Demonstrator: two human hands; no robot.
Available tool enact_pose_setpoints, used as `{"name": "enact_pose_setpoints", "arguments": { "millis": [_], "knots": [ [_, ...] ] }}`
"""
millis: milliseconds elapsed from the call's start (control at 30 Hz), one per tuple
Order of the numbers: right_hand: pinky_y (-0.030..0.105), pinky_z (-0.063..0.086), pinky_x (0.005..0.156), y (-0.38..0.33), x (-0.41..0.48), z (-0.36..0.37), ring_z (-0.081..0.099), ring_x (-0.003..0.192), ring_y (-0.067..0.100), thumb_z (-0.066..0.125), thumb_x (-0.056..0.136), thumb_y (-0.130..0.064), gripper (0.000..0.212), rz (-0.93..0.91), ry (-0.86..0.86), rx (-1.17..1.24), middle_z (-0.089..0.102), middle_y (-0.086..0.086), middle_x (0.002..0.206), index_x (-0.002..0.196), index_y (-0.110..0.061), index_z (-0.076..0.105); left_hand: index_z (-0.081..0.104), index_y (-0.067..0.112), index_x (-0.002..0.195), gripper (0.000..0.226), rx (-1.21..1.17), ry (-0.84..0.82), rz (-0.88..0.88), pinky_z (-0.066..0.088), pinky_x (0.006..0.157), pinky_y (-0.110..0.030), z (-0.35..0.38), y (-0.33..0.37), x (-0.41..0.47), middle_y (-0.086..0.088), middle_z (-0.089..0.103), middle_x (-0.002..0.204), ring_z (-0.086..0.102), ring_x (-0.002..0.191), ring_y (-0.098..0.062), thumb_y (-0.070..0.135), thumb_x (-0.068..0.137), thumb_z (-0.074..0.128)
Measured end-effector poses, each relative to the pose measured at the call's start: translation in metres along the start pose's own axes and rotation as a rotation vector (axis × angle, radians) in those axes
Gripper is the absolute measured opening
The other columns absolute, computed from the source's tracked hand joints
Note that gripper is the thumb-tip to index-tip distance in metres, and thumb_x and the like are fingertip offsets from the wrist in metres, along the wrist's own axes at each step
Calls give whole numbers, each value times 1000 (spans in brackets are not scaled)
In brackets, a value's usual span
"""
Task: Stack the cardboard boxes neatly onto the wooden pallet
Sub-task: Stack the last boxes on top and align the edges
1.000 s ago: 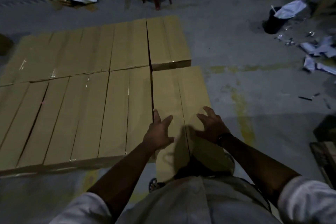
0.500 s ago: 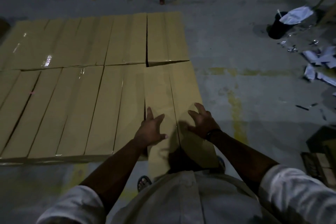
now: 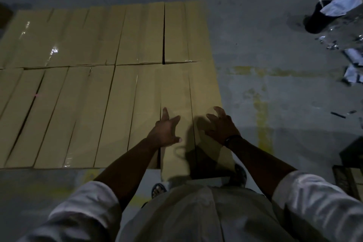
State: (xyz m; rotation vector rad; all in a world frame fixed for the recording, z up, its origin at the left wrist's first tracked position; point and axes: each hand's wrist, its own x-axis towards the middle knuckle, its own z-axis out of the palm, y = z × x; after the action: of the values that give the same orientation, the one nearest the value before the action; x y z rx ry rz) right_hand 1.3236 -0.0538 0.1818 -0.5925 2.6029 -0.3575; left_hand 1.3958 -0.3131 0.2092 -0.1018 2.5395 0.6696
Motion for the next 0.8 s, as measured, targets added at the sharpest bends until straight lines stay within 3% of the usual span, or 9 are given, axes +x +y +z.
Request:
{"name": "enact_pose_setpoints", "arguments": {
  "millis": [200,367,500,567,633,700,800],
  "knots": [
    [45,42,107,-4,16,7,40,131,38,65,90,-52,64,35,4,78,9,6,160,144,-25,45,33,20,158,103,-142,-33,-54,31,121,-40,-10,-7,15,-16,-17,167,24,150,-38,57,75,82],
    [39,33,107,-3,32,12,36,135,36,66,89,-49,60,31,51,58,21,11,155,139,-21,50,45,26,151,100,-316,6,-133,38,115,-36,-16,-20,23,-15,18,162,40,142,-30,68,67,82],
    [39,36,107,4,35,20,33,135,38,71,87,-41,65,99,-95,109,12,8,158,144,-27,44,43,25,152,99,-315,-60,-170,39,114,-38,-8,-21,16,-9,42,151,45,138,-26,69,71,78],
    [39,36,108,5,32,24,29,138,39,70,86,-43,71,97,-145,82,6,7,161,148,-30,39,38,20,156,99,-182,-121,-143,34,117,-41,2,-19,7,-18,37,154,36,143,-32,67,77,75],
    [42,37,111,2,25,24,24,140,41,69,87,-42,74,103,-169,67,0,7,164,152,-31,34,31,21,158,105,-67,-158,-130,24,122,-47,14,-18,-6,-25,19,160,21,148,-43,72,76,71],
    [47,34,115,-3,14,25,16,143,42,69,88,-43,79,105,-198,43,-5,9,164,154,-29,29,25,23,160,105,0,-180,-112,14,123,-49,26,-19,-23,-25,-1,164,3,151,-47,66,78,74],
    [52,29,117,-11,-8,29,2,148,41,70,86,-48,88,97,-225,17,-7,10,166,157,-27,22,14,27,162,112,105,-184,-82,11,121,-51,41,-20,-51,-21,-15,165,-11,149,-46,58,76,80]
  ]
}}
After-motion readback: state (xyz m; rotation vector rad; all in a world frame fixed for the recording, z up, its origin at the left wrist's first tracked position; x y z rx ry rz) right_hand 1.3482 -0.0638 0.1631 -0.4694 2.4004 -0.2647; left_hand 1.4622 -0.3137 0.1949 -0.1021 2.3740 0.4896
